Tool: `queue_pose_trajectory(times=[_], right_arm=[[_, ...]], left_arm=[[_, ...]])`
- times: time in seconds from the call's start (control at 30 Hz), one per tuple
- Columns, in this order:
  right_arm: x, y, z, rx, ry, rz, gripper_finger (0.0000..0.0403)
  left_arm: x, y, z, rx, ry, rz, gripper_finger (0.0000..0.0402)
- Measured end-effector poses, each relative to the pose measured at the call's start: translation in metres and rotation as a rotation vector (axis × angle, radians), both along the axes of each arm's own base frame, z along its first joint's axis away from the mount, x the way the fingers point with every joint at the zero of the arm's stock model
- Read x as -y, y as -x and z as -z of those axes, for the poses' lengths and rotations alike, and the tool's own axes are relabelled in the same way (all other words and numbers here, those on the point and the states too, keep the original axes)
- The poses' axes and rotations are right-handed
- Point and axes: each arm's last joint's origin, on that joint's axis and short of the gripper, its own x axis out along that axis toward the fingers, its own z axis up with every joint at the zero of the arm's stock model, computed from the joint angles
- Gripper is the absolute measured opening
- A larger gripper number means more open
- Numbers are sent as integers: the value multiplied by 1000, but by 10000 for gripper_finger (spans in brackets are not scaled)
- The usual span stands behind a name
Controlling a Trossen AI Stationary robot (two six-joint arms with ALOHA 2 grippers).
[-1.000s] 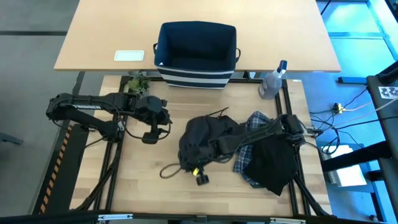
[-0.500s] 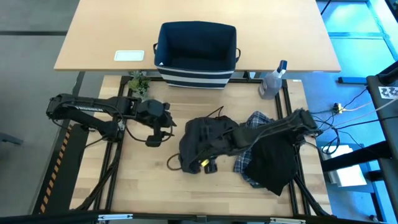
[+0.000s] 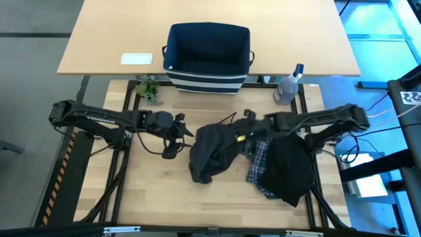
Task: Fold Laundry from Bin
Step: Fold the black shorts
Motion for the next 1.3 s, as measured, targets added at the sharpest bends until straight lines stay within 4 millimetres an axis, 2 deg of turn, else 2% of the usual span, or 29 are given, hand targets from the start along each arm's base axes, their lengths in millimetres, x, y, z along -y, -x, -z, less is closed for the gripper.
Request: queue_pose_trajectory(times=[0.17, 0.27, 0.43, 0.6, 0.77, 0.9, 1.07, 1.3], right_arm=[[48, 41, 31, 112, -131, 114, 195], [75, 57, 48, 161, -258, 171, 195], [104, 70, 74, 131, -437, 181, 195], [119, 67, 90, 104, -528, 146, 195], [120, 53, 101, 141, -654, 9, 195], [112, 42, 101, 193, -754, -127, 195], [92, 28, 86, 232, -759, -257, 195], [54, 8, 59, 262, -728, -432, 195]], left_arm=[[0, 1, 9, -1, 16, -12, 199], [0, 1, 9, 3, 21, -15, 199], [0, -1, 6, 37, 21, -15, 199], [-1, -1, 6, 40, 7, -36, 199], [-1, -2, 5, 54, 8, -36, 199], [-1, -3, 3, 74, 8, -36, 199], [-1, -3, 2, 81, 3, -43, 199], [-2, -3, 2, 87, -14, -84, 199]])
